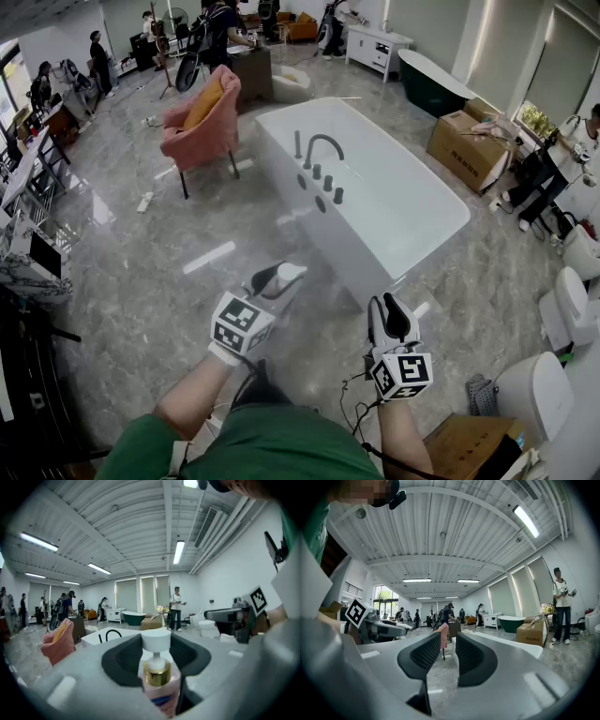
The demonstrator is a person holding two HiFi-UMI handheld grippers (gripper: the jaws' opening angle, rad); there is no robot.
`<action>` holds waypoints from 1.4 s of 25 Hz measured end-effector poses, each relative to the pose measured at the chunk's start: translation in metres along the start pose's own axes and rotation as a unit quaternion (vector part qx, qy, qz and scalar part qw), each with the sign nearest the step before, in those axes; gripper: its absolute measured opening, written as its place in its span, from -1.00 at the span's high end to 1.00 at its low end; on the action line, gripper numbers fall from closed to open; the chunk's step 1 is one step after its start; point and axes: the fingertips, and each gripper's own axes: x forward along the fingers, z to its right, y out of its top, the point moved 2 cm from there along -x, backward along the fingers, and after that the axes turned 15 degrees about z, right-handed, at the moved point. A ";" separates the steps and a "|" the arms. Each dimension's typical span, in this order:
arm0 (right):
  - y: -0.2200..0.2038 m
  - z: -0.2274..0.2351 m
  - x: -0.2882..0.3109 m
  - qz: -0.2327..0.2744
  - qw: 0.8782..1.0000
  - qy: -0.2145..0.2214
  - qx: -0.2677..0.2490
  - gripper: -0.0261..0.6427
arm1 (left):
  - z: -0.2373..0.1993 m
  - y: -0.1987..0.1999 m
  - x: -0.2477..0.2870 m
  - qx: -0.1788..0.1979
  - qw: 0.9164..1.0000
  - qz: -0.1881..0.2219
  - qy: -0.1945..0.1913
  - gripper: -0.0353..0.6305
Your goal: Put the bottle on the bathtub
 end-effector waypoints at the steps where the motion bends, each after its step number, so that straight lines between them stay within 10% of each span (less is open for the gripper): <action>1: 0.000 -0.011 0.010 0.004 1.000 0.002 -0.002 0.61 | -0.012 0.004 -0.009 -0.003 1.000 0.008 0.007 0.38; 35: -0.054 -0.157 0.353 0.004 1.000 -0.002 -0.028 0.63 | -0.391 0.010 -0.057 -0.016 0.996 0.041 0.074 0.37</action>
